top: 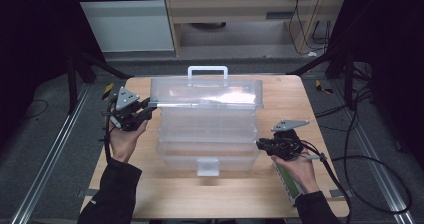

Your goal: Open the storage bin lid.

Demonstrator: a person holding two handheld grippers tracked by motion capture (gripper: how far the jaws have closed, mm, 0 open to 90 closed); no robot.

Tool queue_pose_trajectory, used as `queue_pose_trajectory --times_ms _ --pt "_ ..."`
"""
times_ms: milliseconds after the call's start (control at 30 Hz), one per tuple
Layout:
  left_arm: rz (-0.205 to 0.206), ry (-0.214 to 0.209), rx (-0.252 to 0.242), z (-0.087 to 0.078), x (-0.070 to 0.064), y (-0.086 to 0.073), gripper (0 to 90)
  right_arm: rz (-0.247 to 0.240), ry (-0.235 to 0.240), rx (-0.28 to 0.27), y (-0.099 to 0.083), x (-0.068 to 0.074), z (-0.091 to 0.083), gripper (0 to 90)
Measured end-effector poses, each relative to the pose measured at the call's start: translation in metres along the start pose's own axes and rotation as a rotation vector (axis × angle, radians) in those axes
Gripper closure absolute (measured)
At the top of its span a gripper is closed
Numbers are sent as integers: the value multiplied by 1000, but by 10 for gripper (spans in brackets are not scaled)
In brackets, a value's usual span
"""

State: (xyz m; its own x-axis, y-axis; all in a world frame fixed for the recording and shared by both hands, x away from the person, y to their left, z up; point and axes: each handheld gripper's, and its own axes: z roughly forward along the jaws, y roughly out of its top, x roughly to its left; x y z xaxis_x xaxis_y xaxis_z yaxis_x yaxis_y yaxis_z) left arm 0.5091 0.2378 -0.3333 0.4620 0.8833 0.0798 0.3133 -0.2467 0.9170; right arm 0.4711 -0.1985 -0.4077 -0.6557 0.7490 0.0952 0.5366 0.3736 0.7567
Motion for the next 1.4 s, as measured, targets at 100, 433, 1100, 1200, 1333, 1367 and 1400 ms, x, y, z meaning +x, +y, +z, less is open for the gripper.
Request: queue_pose_trajectory --times_ms 100,433,1100,1200,1333,1367,1400 --pt "3 9 2 1 0 3 741 -2 -1 -1 0 0 0 784" --pt "16 33 2 8 3 14 752 -13 -11 5 0 2 0 787" --pt "16 41 11 16 8 25 761 -10 -12 7 1 2 0 785" --pt "16 42 13 17 8 26 761 -6 -7 7 1 2 0 785" --pt "16 44 12 18 9 28 761 -8 -6 7 1 1 0 784" --pt "18 45 13 19 9 29 761 -5 -5 9 1 1 0 784" --pt "19 47 14 19 8 29 760 -5 -7 8 1 1 0 785"
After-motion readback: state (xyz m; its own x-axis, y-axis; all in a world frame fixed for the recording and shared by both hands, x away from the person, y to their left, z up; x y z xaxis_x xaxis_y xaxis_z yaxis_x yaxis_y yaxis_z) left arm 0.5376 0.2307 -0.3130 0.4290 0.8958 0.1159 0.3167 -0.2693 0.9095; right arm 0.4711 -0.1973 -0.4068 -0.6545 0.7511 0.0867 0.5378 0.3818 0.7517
